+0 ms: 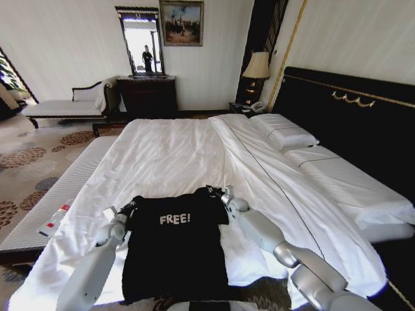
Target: Fold the clothes on the bed.
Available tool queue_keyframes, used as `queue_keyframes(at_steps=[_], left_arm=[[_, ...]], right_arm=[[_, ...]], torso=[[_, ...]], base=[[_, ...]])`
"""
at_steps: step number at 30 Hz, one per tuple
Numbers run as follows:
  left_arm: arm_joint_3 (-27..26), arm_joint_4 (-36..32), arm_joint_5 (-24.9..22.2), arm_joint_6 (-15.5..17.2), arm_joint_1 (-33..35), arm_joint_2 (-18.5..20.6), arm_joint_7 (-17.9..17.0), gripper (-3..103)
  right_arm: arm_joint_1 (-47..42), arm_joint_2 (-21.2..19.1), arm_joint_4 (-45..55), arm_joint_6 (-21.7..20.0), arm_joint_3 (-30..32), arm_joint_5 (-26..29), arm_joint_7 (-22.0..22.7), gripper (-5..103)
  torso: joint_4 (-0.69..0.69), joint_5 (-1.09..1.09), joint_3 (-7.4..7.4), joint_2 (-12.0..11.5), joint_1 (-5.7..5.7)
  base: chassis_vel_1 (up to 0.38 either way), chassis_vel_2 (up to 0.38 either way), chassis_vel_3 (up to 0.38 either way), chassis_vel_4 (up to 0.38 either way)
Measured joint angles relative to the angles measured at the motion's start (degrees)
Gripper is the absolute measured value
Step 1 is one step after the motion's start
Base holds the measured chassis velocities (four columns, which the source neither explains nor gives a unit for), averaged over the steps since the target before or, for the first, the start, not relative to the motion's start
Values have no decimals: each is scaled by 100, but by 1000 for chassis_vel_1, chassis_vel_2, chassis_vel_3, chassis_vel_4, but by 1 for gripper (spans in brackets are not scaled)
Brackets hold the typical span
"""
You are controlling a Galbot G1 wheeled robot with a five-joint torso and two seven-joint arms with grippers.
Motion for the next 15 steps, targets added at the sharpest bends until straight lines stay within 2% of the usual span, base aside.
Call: queue_keyframes(at_steps=[2, 6, 11, 15], left_arm=[[-12, 174, -45, 37, -139, -9, -80, 0], [-73, 308, -134, 55, -211, 21, -94, 0], [-109, 386, -164, 61, -211, 54, -76, 0], [-106, 200, -123, 4, -118, 1, -65, 0]], right_arm=[[21, 18, -34, -230, 59, 33, 379, 0], [28, -24, -41, -361, 147, 153, 587, 0], [-35, -145, 45, -339, 215, 208, 519, 0], [-97, -161, 160, -165, 226, 232, 360, 0]], torso=[[0, -1, 0, 0, 0], [0, 0, 0, 0, 1], [-1, 1, 0, 0, 0], [0, 0, 0, 0, 0]], base=[[0, 0, 0, 0], [0, 0, 0, 0], [0, 0, 0, 0], [0, 0, 0, 0]])
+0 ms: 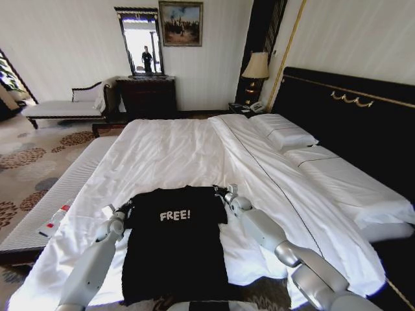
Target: Fold the clothes on the bed.
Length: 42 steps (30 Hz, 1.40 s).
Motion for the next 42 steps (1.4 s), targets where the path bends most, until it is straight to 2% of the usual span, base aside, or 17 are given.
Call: queue_keyframes(at_steps=[4, 6, 7, 9, 10, 12, 15, 16, 19, 21, 23, 25, 26, 29, 33, 39, 42], left_arm=[[-16, -162, 9, -37, 82, -3, 19, -3], [-146, -469, 10, -107, 270, 18, 35, 11], [-146, -469, 10, -107, 270, 18, 35, 11], [-243, -616, 9, -136, 388, 32, 29, 17], [-353, -758, 16, -151, 522, 53, 4, 23], [-470, -888, 41, -157, 654, 73, -13, 27], [-910, -1340, 46, -152, 1090, 115, -94, 43], [-910, -1340, 46, -152, 1090, 115, -94, 43], [-1524, -2049, -165, -127, 1715, 143, -289, 55], [-1658, -2252, -239, -124, 1888, 150, -321, 60], [-1955, -2721, -345, -120, 2309, 155, -337, 71], [-2032, -2843, -361, -116, 2407, 150, -337, 71], [-2152, -3036, -391, -112, 2544, 132, -304, 82], [-2305, -3249, -417, -108, 2739, 97, -114, 87], [-2728, -3587, -289, -165, 3164, -123, 372, 100], [-3121, -3688, -389, -233, 3440, -357, 454, 100], [-3325, -3721, -504, -241, 3527, -445, 464, 100]], right_arm=[[-30, -8, 70, 143, -5, 26, -101, 0], [-83, -35, 196, 371, -13, 74, -222, -3], [-83, -35, 196, 371, -13, 74, -222, -3], [-122, -69, 275, 432, -9, 79, -222, 2], [-172, -129, 355, 474, 14, 81, -222, 13], [-227, -195, 453, 485, 51, 94, -214, 13], [-463, -550, 981, 424, 259, 337, -31, 30], [-463, -550, 981, 424, 259, 337, -31, 30], [-944, -1102, 1907, 26, 671, 979, 248, 41], [-1068, -1212, 2108, -95, 761, 1139, 309, 46], [-1412, -1476, 2558, -554, 962, 1637, 569, 57], [-1477, -1525, 2636, -685, 993, 1769, 644, 57], [-1578, -1592, 2748, -969, 1044, 1978, 805, 68], [-1654, -1640, 2799, -1248, 1061, 2194, 916, 74], [-1757, -1565, 2751, -1422, 1108, 2400, 775, 96], [-1860, -1426, 2708, -1390, 1134, 2509, 612, 102], [-1893, -1354, 2661, -1302, 1127, 2482, 401, 90]], torso=[[0, 0, 0, 0, 1], [0, 1, 0, 0, 0], [0, 1, 0, 0, 0], [0, 0, 0, 0, 0], [1, 0, 0, 0, 0], [0, 0, 0, 0, 0], [2, -1, 0, 0, 1], [2, -1, 0, 0, 1], [0, -2, -1, 1, 0], [-1, -1, -1, 1, -1], [0, 2, -2, 1, -2], [0, 1, -2, 1, -2], [-1, 1, -2, 1, -2], [-1, 0, -1, 1, -1], [0, 0, -1, 1, 0], [1, -1, -1, 1, -1], [1, -1, 0, 1, -1]], base=[[0, 0, 0, 0], [0, 0, 0, 0], [0, 0, 0, 0], [0, 0, 0, 0], [0, 0, 0, 0], [0, 0, 0, 0], [0, 0, 0, 0], [0, 0, 0, 0], [0, 0, 0, 0], [0, 0, 0, 0], [0, 0, 0, 0], [0, 0, 0, 0], [0, 0, 0, 0], [0, 0, 0, 0], [0, 0, 0, 0], [0, 0, 0, 0], [0, 0, 0, 0]])
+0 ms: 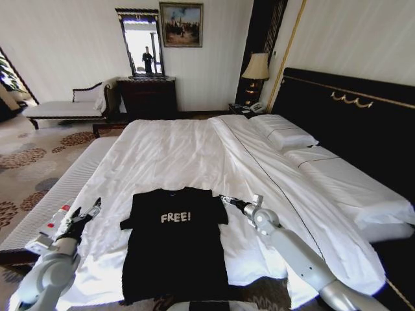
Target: Fold the clothes on the bed.
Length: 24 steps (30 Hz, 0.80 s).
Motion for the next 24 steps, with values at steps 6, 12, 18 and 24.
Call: queue_keyframes(at_steps=[6, 12, 18, 24], left_arm=[[-64, -3, -1, -14, 36, -112, -9, 100], [38, 27, 88, -15, -6, -213, -25, 100], [78, 75, 99, -16, -61, -221, -40, 100], [96, 137, 102, -17, -87, -213, -44, 100]], right_arm=[[118, 151, -200, 83, -71, -205, -143, 73], [209, 192, -324, 102, -125, -334, -154, 50], [214, 193, -396, 124, -136, -442, -201, 34], [239, 211, -446, 126, -150, -467, -212, 24]], torso=[[0, -1, 0, 0, 1], [-1, 0, 0, -1, 1], [-1, 1, 0, -1, 1], [-1, 1, 0, -1, 1]], base=[[0, 0, 0, 0], [0, 0, 0, 0], [0, 0, 0, 0], [0, 0, 0, 0]])
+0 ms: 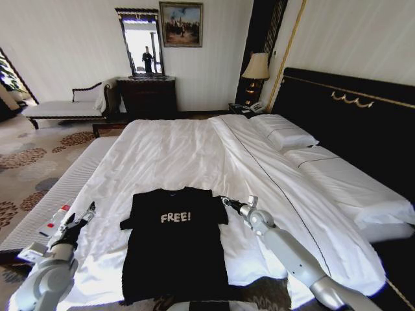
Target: Fold the clothes on the bed.
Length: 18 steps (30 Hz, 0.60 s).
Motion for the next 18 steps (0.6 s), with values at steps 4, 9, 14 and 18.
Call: queue_keyframes(at_steps=[4, 9, 14, 18], left_arm=[[5, 21, 0, -1, -12, 14, -2, 100], [4, 45, -7, -1, -21, 45, -4, 100], [11, 73, -10, -1, -35, 56, -6, 100], [34, 90, -8, -1, -56, 56, -11, 100]], right_arm=[[32, 47, -69, 2, -14, -48, -4, 27], [58, 82, -150, 17, -16, -113, -18, 36], [84, 116, -211, 32, 33, -158, -31, 39], [99, 103, -224, 33, 63, -149, -31, 39]], torso=[[0, 0, 0, 0, 0], [0, 0, 0, 0, 0], [0, 0, 0, 0, 0], [0, 0, 0, 0, 0]], base=[[0, 0, 0, 0], [0, 0, 0, 0], [0, 0, 0, 0], [0, 0, 0, 0]])
